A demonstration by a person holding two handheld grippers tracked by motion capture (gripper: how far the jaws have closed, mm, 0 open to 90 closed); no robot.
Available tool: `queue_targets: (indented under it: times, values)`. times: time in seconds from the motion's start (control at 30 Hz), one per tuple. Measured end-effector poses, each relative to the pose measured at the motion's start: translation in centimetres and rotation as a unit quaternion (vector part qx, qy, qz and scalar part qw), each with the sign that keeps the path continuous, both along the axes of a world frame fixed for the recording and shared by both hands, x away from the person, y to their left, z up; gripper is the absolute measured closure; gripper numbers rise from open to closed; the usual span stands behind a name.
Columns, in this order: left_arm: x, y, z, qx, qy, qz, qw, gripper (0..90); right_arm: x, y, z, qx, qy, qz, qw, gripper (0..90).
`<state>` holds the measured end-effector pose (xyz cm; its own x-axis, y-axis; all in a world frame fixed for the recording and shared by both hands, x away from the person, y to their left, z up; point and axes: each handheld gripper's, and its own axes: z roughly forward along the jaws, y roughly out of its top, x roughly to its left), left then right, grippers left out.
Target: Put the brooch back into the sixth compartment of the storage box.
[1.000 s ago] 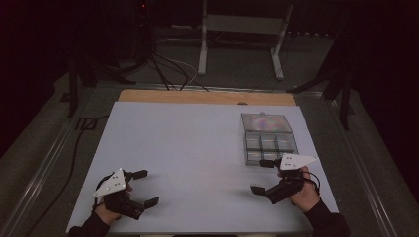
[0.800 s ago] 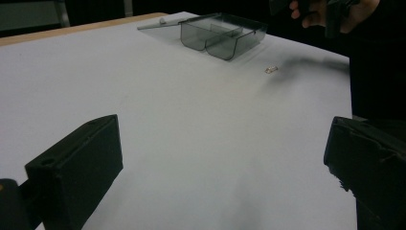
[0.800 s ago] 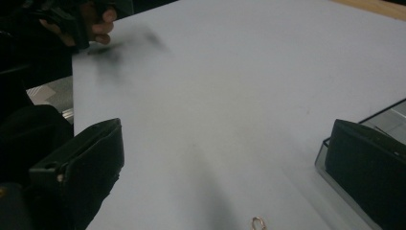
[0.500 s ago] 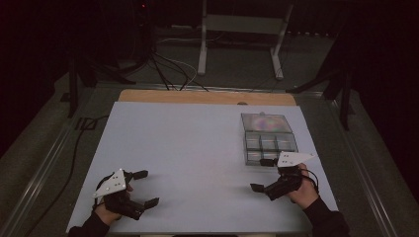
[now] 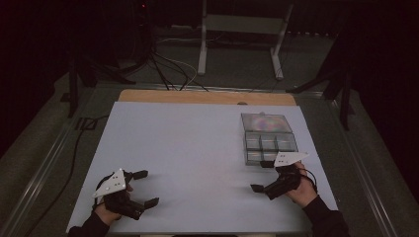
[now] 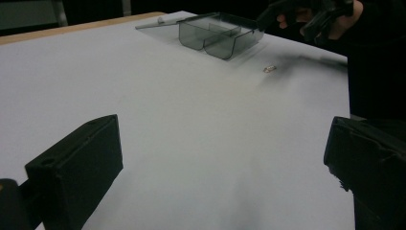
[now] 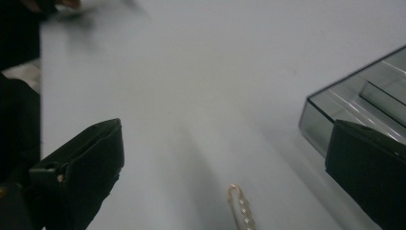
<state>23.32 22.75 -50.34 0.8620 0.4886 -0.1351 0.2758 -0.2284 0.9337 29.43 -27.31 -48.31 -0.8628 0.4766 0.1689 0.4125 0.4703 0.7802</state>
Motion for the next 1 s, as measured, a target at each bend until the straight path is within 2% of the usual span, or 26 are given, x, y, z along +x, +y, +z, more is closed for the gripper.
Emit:
queue_targets:
  times: [0.1,0.3,0.37,0.63,0.8,0.97,1.0]
  values:
    - [0.0,0.0,0.0,-0.001,0.001,0.0,1.0,1.4,0.0,0.1,-0.3,-0.016,0.001,-0.001,0.9999,0.0]
    - [0.0,0.0,0.0,0.0,0.001,0.0,1.0,1.4,-0.1,0.3,-0.7,-0.019,0.008,0.005,0.9998,0.0]
    - [0.0,0.0,0.0,0.0,0.001,0.0,1.0,1.4,-0.2,0.2,-0.8,-0.024,0.009,0.009,0.9996,7.6]
    - [0.0,0.0,0.0,-0.001,0.001,0.001,1.0,1.4,-0.2,0.3,-1.3,-0.043,0.021,0.017,0.9987,16.5]
    - [0.0,0.0,0.0,-0.001,0.001,0.0,1.0,1.4,-0.1,0.3,-1.5,-0.064,0.031,0.0,0.9975,30.6]
    - [0.0,0.0,0.0,-0.001,0.001,0.0,1.0,1.4,-0.1,0.2,-1.5,-0.087,0.015,0.006,0.996,46.1]
    - [0.0,0.0,0.0,-0.001,0.001,0.0,1.0,1.4,-0.1,0.2,-1.5,-0.091,0.012,0.006,0.9958,46.8]
